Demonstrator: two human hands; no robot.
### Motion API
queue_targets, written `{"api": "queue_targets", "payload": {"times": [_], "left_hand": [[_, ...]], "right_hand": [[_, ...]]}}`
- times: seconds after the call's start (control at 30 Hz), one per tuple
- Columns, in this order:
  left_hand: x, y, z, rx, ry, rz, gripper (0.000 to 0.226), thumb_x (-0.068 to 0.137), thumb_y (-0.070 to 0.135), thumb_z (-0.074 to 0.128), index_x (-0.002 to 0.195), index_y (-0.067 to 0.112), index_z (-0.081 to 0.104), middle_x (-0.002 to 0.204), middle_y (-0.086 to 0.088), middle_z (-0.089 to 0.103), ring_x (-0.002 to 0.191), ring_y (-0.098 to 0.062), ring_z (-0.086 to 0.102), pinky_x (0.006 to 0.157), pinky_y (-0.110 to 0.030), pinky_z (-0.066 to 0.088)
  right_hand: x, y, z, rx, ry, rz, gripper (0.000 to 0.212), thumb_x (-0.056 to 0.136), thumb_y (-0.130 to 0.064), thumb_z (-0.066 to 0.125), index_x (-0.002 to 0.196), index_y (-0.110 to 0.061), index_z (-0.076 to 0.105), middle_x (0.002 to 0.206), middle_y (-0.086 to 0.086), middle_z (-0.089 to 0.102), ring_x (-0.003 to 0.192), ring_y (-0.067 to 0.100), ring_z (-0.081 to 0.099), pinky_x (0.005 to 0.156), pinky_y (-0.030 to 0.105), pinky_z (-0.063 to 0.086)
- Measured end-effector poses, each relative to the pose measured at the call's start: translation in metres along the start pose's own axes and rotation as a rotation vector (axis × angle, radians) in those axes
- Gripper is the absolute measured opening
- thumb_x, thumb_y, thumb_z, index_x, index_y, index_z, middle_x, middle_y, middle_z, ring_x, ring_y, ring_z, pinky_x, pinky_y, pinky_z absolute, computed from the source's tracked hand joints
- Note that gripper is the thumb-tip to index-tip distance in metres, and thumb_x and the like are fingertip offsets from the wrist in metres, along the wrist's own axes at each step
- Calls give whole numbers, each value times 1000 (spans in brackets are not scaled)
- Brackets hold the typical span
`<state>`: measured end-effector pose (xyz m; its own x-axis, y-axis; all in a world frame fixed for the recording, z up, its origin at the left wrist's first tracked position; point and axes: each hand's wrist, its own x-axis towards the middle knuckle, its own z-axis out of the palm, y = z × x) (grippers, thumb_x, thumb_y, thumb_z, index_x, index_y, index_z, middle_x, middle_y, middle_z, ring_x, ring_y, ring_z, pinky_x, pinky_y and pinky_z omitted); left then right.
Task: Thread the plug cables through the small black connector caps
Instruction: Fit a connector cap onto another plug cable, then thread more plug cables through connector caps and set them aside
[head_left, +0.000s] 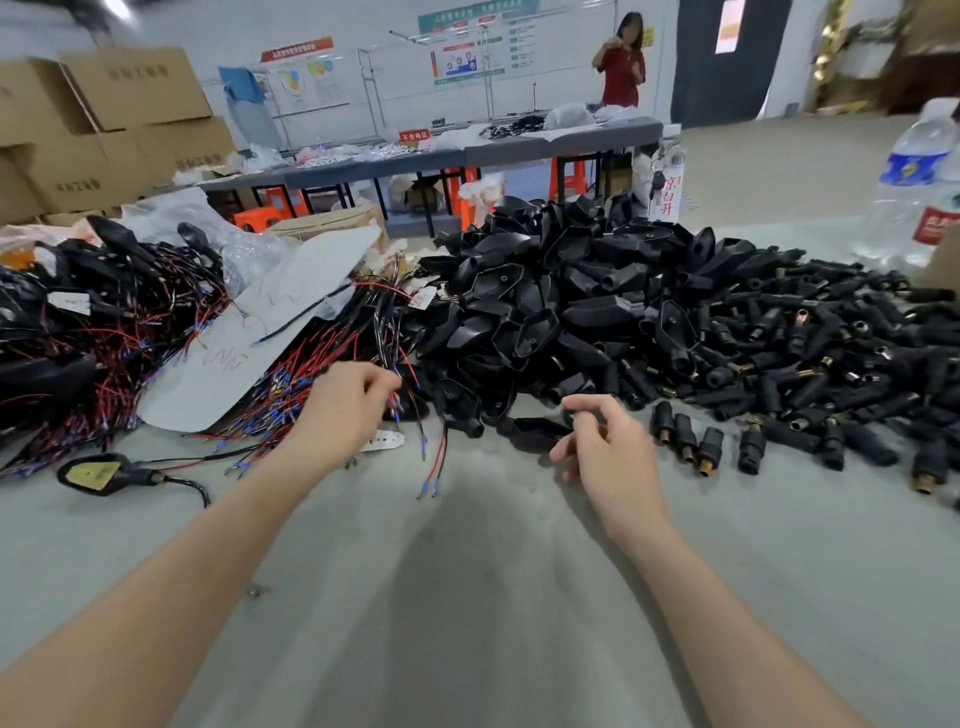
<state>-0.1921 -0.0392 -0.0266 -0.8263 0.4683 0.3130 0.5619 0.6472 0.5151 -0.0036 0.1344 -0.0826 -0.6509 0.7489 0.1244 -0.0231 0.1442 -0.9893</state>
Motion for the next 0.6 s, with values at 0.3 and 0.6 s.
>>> {"api": "queue_targets", "payload": {"times": [0.3,0.6], "left_hand": [[-33,-1,-31,120,-678,-98,21,98,36,59,87,24,73,71,6,75,59,-7,68,51,-22,53],[46,4,12,262,-62,-102,22,100,34,50,97,13,53,94,-5,62,84,-26,55,74,-37,45]], "right_hand": [[-1,-1,0,14,0,0,28,101,-12,41,99,-27,64,64,3,70,49,11,56,47,19,46],[3,2,-2,95,12,33,30,99,-10,40,98,-26,65,64,6,69,47,13,54,46,20,45]]}}
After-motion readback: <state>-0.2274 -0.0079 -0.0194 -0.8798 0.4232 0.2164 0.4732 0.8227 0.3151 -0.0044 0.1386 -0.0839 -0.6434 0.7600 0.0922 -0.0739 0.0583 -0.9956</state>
